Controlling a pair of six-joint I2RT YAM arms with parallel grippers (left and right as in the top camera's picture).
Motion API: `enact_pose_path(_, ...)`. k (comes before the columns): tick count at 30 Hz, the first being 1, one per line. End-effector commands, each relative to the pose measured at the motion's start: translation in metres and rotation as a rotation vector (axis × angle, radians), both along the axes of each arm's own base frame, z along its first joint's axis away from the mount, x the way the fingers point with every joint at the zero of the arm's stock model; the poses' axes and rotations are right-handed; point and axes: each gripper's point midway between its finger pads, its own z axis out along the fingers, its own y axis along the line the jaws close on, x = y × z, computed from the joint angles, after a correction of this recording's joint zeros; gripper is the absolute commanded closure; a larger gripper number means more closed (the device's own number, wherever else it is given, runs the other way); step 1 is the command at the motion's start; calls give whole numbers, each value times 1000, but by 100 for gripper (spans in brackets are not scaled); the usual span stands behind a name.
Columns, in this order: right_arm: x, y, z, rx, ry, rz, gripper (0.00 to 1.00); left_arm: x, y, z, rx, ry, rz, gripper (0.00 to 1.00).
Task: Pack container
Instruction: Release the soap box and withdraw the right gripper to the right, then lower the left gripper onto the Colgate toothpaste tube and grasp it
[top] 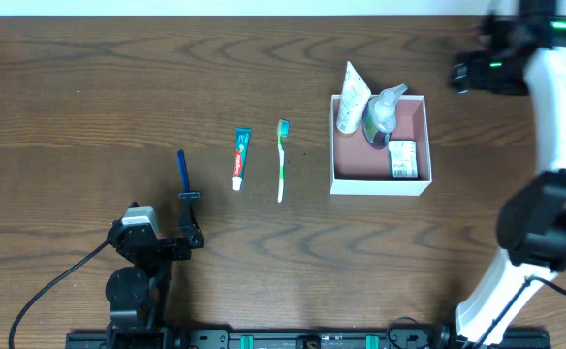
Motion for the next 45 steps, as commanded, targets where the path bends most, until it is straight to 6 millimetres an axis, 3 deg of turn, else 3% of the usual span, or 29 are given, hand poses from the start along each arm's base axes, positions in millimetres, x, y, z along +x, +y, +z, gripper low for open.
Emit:
enact_pose_path(1,-15,-45,10,21,-9,-188,1,-1,-2,-14,11,40,-13,2)
enact_pose_path(6,-44,-71,-19,73,92,-339,1,-1,-2,-14,11,40,-13,2)
enact_pose_path(12,-54,-66,-46,87,146,-344,1,-1,-2,-14,10,40,-13,2)
enact_pose_path(30,-52,-66,-47,84,138,-340,1,0,-3,-11,-13,26,-18,2)
enact_pose_path(33,-52,-66,-47,84,138,-340,1,3,-7,11,-43,-61,-36,2)
enact_pose_path(36,-52,-66,-47,84,138,-340,1,2,-32,49,-49,-216,-186,2)
enact_pose_path(39,-52,-66,-47,84,138,-340,1,-4,-46,76,-45,-296,-273,2)
enact_pose_path(45,-52,-66,-47,84,138,-340,1,15,-48,102,-62,-81,-281,2)
